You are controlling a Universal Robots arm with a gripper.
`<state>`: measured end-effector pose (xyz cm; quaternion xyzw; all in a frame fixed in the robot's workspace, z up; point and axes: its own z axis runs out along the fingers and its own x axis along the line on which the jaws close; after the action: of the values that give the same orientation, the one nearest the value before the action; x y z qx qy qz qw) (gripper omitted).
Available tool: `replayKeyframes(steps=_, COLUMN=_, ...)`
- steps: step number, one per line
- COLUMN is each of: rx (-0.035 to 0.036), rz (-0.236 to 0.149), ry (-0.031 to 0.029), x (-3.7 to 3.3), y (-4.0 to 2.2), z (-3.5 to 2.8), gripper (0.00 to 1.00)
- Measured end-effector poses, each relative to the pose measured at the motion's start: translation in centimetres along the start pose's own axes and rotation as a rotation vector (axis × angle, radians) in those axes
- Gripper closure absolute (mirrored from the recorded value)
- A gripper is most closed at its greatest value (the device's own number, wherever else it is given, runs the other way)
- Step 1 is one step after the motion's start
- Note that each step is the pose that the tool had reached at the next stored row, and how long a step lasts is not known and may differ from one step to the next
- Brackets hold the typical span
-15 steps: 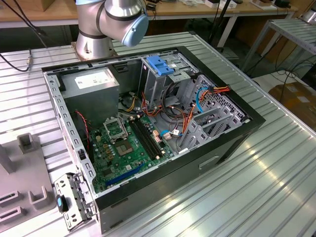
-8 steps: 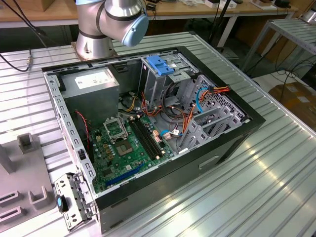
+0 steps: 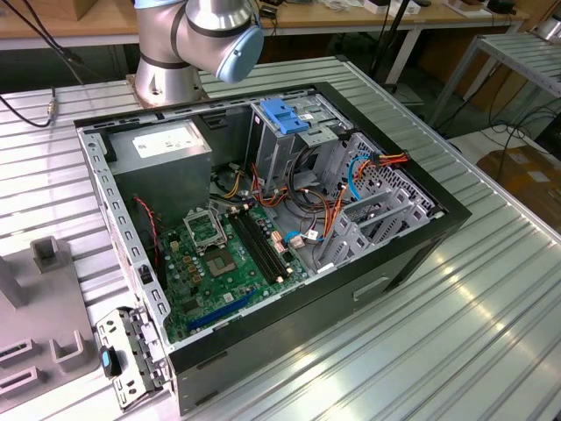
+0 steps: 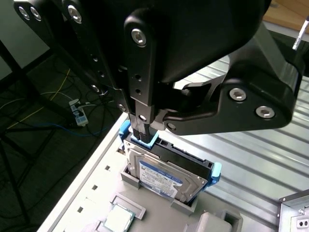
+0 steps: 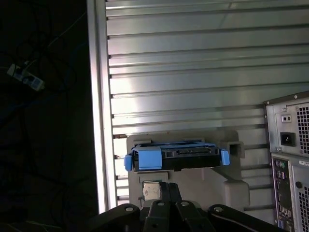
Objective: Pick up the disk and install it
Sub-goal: 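Pick up the disk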
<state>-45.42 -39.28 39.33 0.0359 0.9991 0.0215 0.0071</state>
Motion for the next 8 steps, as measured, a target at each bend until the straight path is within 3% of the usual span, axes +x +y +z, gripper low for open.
replayKeyframes(steps=8, rx=-0.0012, rz=-0.093, ry=0.0040, x=0.00, y=0.00, z=0.00, gripper=0.89)
